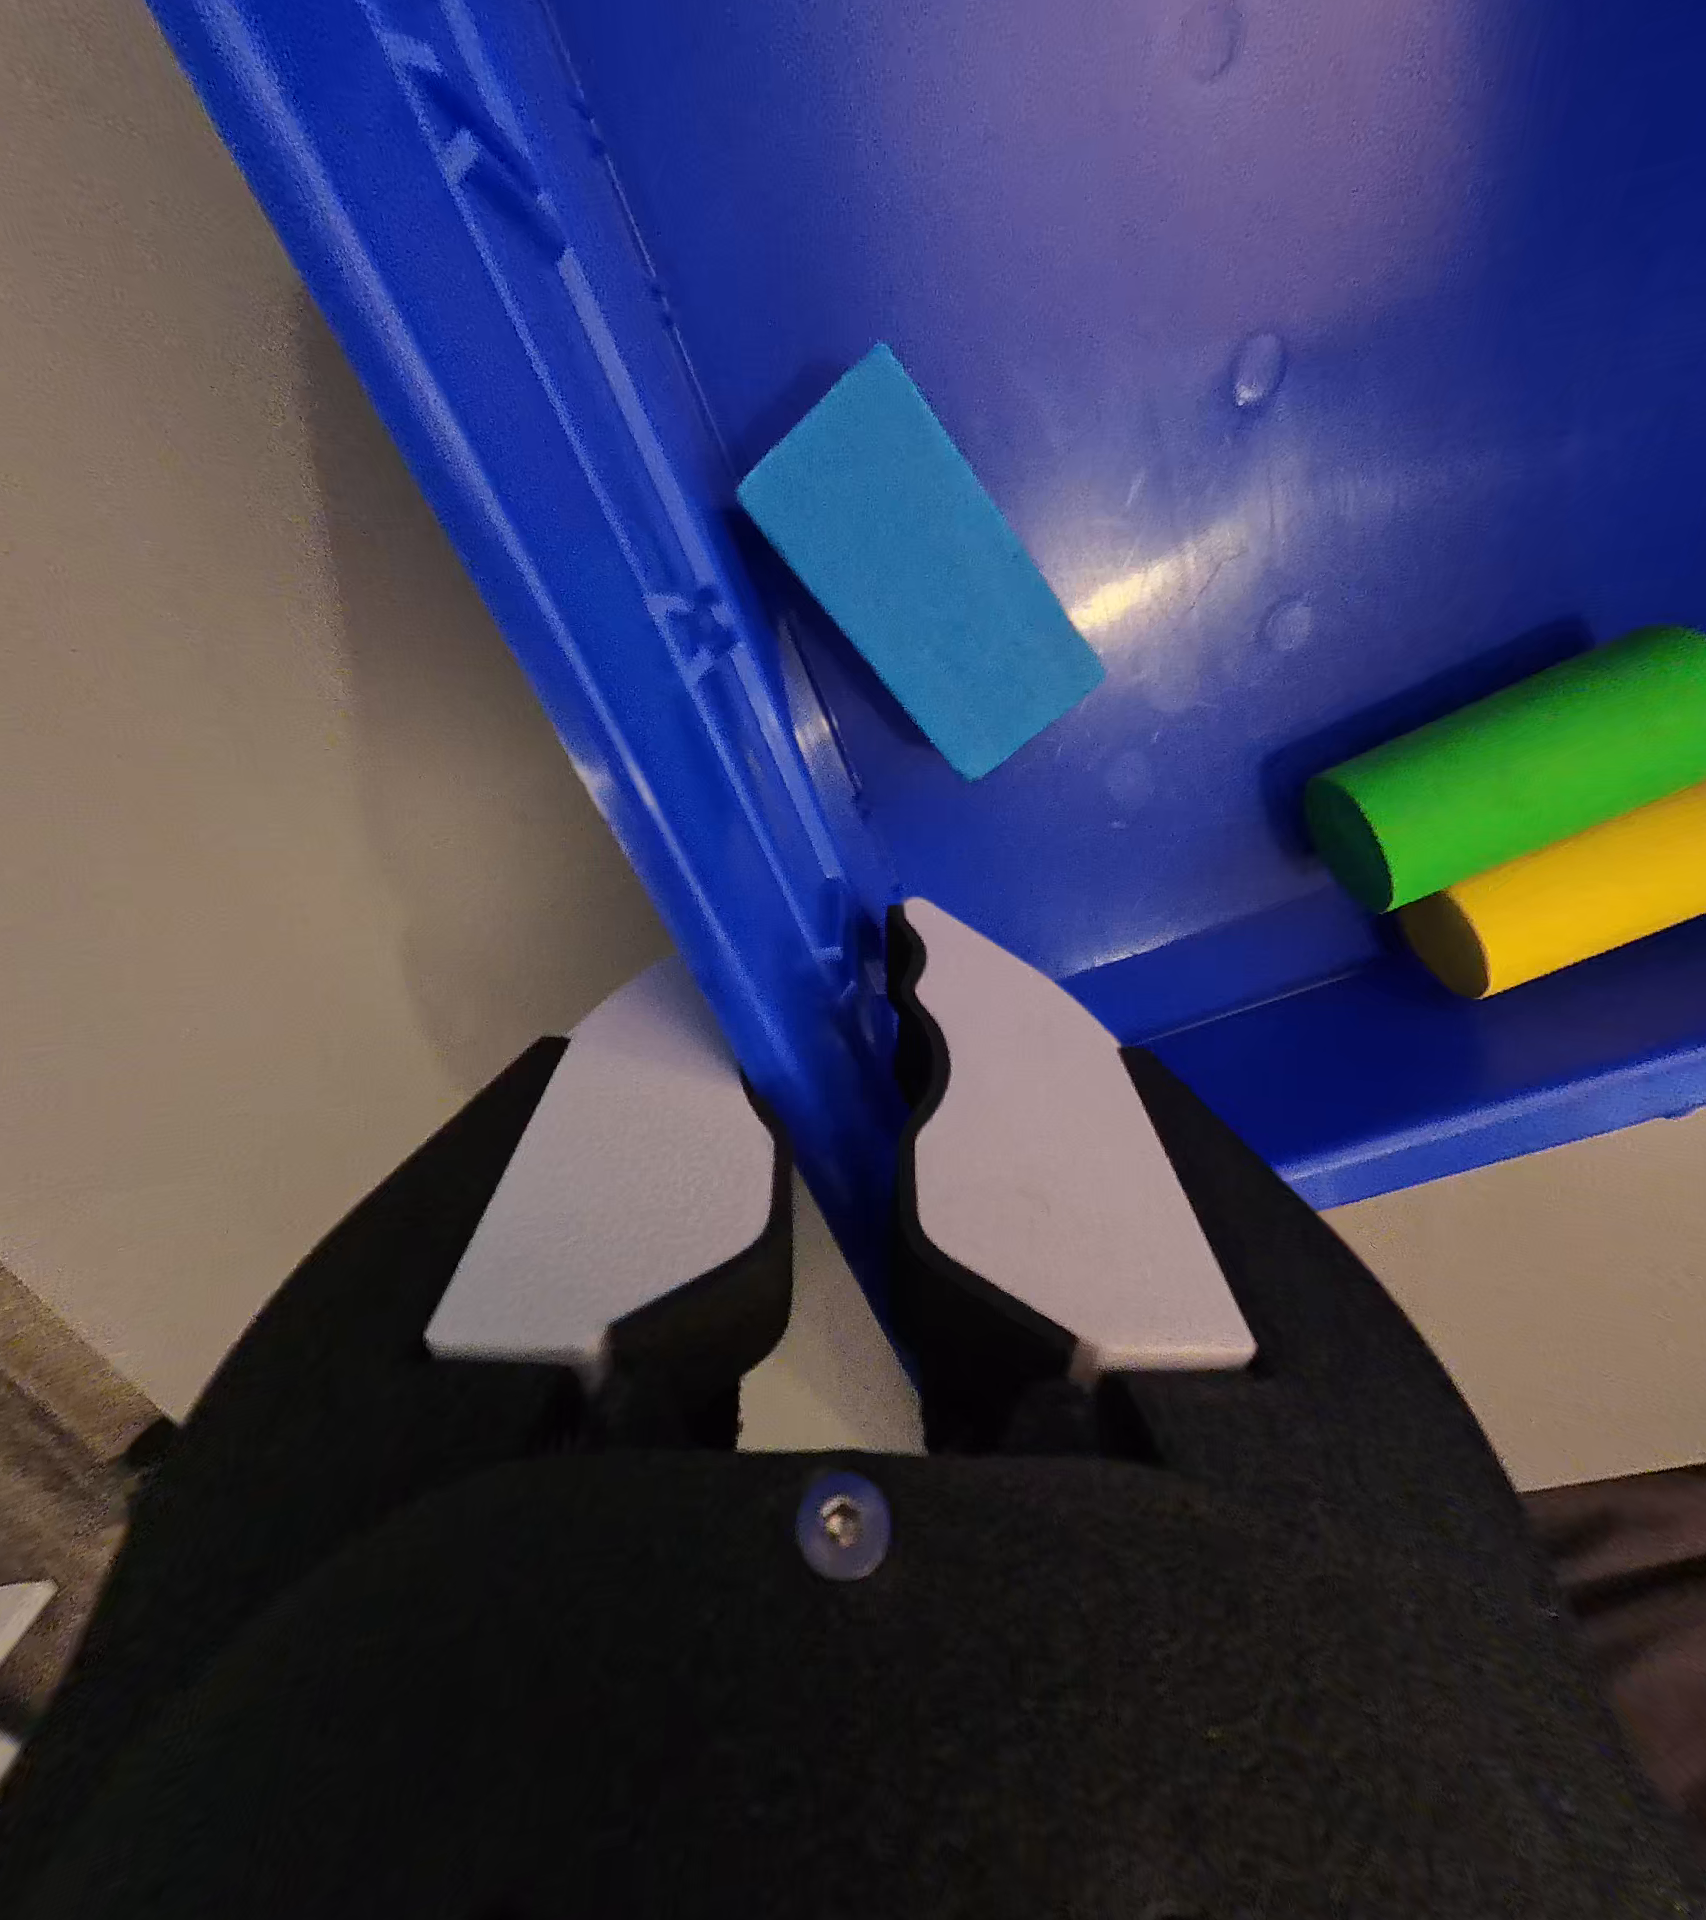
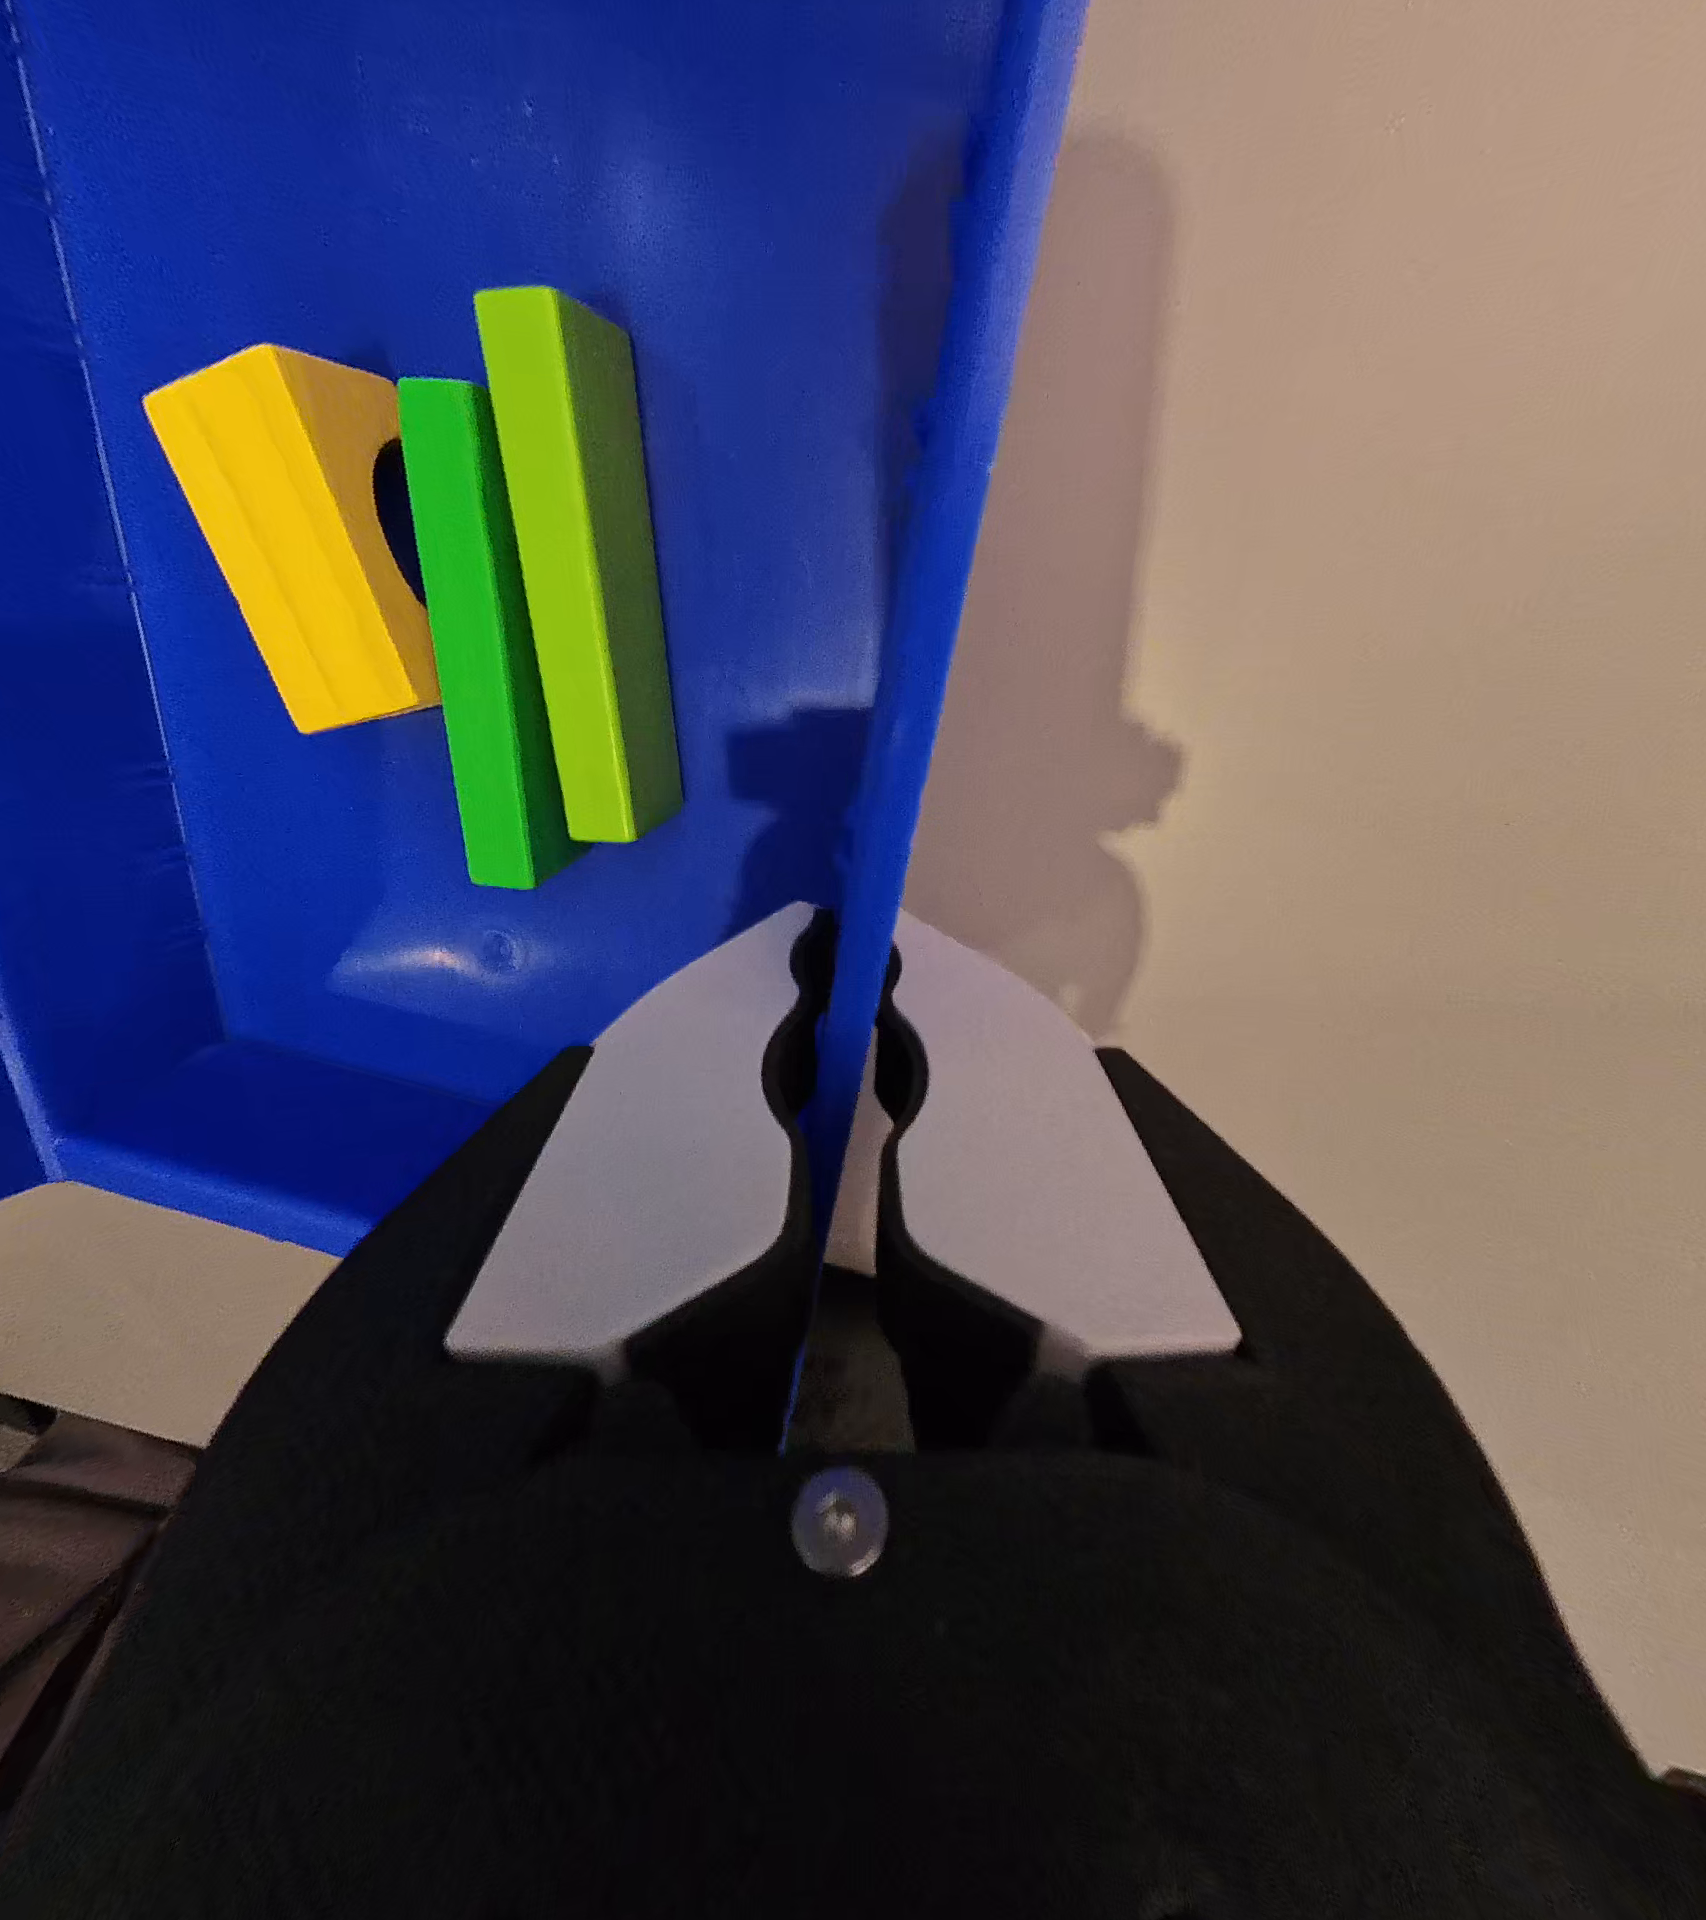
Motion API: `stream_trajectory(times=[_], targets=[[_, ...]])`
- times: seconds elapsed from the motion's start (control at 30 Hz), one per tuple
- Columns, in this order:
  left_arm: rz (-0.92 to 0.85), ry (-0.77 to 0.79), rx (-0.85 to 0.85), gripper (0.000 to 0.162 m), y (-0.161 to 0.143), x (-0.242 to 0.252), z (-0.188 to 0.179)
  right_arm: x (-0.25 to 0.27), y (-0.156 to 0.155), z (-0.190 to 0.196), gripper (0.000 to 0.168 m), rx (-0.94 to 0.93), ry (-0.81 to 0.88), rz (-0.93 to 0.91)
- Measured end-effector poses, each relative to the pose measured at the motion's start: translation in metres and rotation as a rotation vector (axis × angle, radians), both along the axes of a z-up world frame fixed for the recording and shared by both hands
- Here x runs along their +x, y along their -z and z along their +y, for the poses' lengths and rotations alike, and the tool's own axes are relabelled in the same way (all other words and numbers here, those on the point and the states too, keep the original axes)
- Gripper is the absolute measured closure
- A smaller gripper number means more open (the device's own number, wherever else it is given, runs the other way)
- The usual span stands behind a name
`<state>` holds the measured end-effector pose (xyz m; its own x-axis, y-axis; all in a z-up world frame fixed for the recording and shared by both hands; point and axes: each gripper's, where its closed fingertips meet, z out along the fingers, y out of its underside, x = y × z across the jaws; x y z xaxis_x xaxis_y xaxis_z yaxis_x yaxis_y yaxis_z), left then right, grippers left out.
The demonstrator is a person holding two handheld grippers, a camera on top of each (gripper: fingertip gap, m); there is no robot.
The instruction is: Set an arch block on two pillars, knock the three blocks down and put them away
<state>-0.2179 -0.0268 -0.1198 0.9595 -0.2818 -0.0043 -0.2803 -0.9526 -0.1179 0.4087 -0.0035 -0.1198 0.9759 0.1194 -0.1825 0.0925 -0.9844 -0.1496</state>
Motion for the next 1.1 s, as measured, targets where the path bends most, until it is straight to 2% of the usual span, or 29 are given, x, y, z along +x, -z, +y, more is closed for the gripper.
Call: stream_trajectory(times=[0.37, 0.67, 0.77, 0.9, 0.97, 1.1], targets=[[0.178, 0.189, 0.042, 0.129, 0.003, 0.092, 0.01, -0.065, 0.0, -0.001, 0.159, -0.021, -0.168, -0.091], [0.324, 0.279, 0.008, 0.105, 0.004, 0.116, -0.007, -0.092, -0.001, -0.01, 0.155, -0.041, -0.283, -0.098], [0.282, 0.284, -0.007, 0.106, 0.004, 0.12, -0.01, -0.088, -0.004, -0.004, 0.155, -0.025, -0.251, -0.069], [0.193, 0.28, -0.03, 0.112, 0.002, 0.124, -0.011, -0.086, -0.011, 0.021, 0.153, 0.099, -0.177, -0.048], [0.164, 0.284, 0.007, 0.116, -0.005, 0.127, -0.008, -0.085, -0.005, 0.023, 0.153, 0.09, -0.187, -0.081], [0.153, 0.298, 0.123, 0.112, -0.032, 0.126, -0.002, -0.086, 0.01, 0.023, 0.153, 0.04, -0.19, -0.115]])
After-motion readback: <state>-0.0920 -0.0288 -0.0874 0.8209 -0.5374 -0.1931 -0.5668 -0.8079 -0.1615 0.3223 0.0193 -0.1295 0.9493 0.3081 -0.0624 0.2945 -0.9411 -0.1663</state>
